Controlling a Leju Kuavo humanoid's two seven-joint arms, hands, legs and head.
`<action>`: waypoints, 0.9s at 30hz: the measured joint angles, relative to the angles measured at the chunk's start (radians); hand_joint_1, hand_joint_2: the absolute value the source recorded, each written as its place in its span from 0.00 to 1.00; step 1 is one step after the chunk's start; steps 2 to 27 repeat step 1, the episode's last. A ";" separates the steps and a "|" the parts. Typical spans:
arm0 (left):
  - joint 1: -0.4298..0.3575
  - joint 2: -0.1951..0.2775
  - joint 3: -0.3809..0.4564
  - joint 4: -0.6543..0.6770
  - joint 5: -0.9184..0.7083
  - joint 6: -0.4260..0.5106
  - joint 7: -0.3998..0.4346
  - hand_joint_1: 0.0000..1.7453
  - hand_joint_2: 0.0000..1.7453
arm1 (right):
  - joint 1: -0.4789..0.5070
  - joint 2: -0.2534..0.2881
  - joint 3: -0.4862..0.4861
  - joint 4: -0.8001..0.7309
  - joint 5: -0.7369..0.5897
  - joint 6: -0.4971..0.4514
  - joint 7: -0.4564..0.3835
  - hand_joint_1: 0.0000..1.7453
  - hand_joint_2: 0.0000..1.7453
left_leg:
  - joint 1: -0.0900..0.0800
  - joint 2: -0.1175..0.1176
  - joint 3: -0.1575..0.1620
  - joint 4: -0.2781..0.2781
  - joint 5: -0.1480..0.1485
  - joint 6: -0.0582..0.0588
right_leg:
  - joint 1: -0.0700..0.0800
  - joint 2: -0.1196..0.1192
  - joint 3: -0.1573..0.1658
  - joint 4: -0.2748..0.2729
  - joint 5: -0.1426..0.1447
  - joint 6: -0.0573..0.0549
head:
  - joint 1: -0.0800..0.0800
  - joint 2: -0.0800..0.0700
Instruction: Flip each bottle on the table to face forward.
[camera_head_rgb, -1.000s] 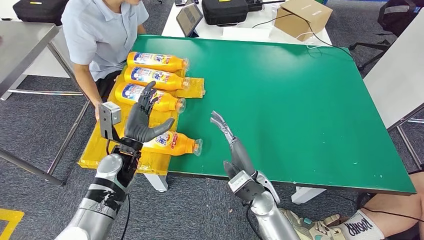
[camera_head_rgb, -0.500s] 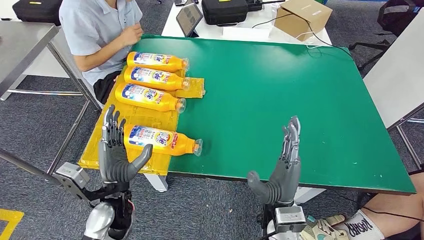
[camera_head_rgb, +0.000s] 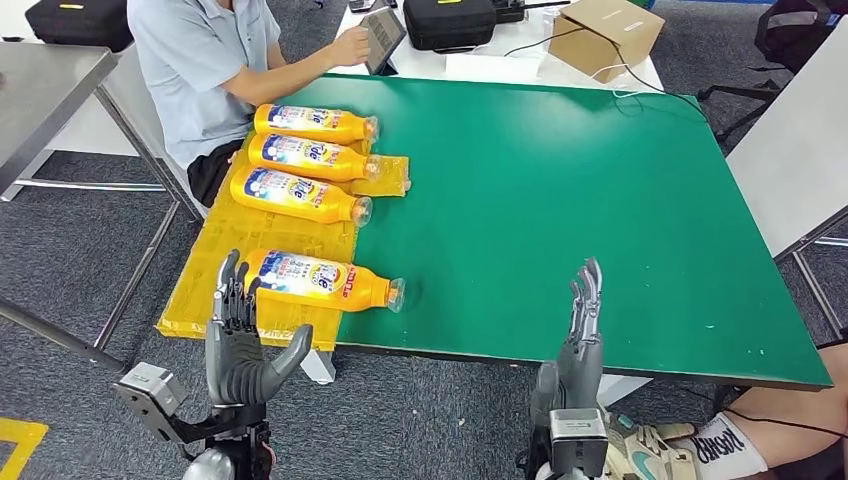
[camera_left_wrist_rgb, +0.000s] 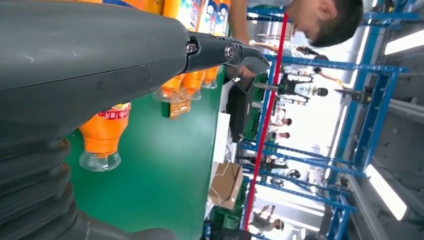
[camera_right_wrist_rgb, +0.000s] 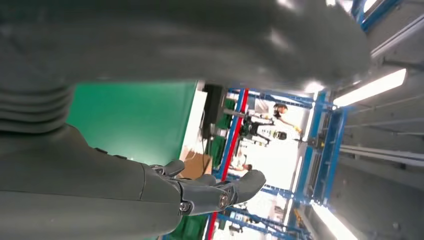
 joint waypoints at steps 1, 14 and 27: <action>0.002 -0.001 0.000 0.000 0.000 0.001 -0.005 0.00 1.00 | 0.002 0.000 -0.001 0.000 0.004 -0.001 -0.001 0.00 1.00 | 0.000 0.000 0.000 0.000 0.000 0.000 | 0.000 0.000 0.000 0.000 0.000 0.000 | 0.000 0.000; 0.002 -0.001 0.000 0.000 0.000 0.001 -0.005 0.00 1.00 | 0.002 0.000 -0.001 0.000 0.004 -0.001 -0.001 0.00 1.00 | 0.000 0.000 0.000 0.000 0.000 0.000 | 0.000 0.000 0.000 0.000 0.000 0.000 | 0.000 0.000; 0.002 -0.001 0.000 0.000 0.000 0.001 -0.005 0.00 1.00 | 0.002 0.000 -0.001 0.000 0.004 -0.001 -0.001 0.00 1.00 | 0.000 0.000 0.000 0.000 0.000 0.000 | 0.000 0.000 0.000 0.000 0.000 0.000 | 0.000 0.000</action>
